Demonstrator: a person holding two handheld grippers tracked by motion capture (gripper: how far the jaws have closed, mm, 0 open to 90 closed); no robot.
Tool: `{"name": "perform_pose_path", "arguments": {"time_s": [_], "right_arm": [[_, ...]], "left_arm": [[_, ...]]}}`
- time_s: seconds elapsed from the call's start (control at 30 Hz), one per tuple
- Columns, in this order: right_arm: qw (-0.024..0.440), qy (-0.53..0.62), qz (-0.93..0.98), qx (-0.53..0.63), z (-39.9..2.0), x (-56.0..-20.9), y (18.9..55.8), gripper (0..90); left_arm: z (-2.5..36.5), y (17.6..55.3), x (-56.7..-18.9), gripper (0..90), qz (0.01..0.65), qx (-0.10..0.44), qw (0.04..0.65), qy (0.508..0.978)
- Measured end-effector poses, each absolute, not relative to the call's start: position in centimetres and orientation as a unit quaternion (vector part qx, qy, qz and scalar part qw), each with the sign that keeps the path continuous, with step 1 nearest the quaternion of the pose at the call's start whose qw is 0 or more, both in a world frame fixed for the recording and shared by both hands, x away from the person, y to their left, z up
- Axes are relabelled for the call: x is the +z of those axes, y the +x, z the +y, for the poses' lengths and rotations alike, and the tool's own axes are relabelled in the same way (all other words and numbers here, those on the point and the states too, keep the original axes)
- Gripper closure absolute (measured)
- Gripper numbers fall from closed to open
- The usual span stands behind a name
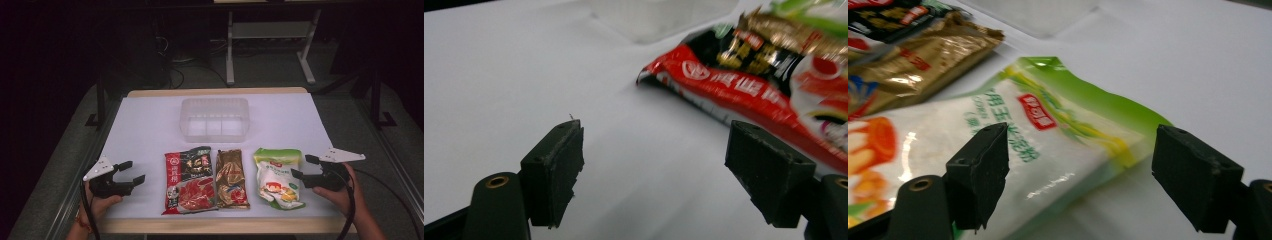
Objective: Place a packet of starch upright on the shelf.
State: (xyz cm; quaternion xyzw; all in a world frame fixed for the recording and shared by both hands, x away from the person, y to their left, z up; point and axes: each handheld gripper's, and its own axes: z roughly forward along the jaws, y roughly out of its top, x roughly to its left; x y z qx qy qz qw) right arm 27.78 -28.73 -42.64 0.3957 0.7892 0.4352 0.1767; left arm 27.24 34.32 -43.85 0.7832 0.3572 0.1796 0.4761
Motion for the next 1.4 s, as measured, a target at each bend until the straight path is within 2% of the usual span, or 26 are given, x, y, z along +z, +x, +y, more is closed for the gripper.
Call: {"name": "perform_pose_path", "arguments": {"time_s": [0.03,0.33,0.43,0.53,0.57,0.77,0.83,1.1,1.3,1.4], "right_arm": [[0.176,0.397,0.791,0.430,-28.5,-42.5,27.8,22.1],[0.161,0.401,0.802,0.413,-28.5,-42.8,28.2,20.0],[0.141,0.409,0.805,0.406,-28.4,-43.0,28.3,17.4],[0.117,0.412,0.807,0.407,-28.3,-43.2,28.5,17.2],[0.094,0.412,0.808,0.410,-28.1,-43.2,28.6,17.2],[0.054,0.430,0.804,0.407,-28.3,-43.6,29.0,16.7],[0.058,0.437,0.804,0.398,-28.5,-43.9,29.2,13.9],[0.031,0.463,0.793,0.395,-29.0,-44.5,29.8,14.1],[0.008,0.469,0.789,0.397,-29.1,-44.6,29.9,14.1],[0.012,0.468,0.795,0.386,-29.2,-44.2,29.8,14.1]], "left_arm": [[34.1,27.3,-44.1,22.8,0.352,0.183,0.460,0.794],[33.4,26.7,-44.0,21.8,0.340,0.185,0.460,0.799],[33.2,26.6,-43.9,21.8,0.335,0.187,0.462,0.799],[33.2,26.6,-44.0,21.4,0.333,0.187,0.460,0.802],[33.1,26.5,-44.0,21.4,0.332,0.187,0.457,0.803],[33.1,26.5,-43.9,21.4,0.331,0.187,0.458,0.803],[33.0,26.4,-43.9,21.4,0.329,0.184,0.458,0.805],[32.7,26.3,-43.8,21.5,0.332,0.177,0.464,0.802],[31.3,26.3,-42.6,21.7,0.326,0.148,0.486,0.797],[29.9,26.6,-42.0,21.8,0.313,0.131,0.492,0.802]]}}
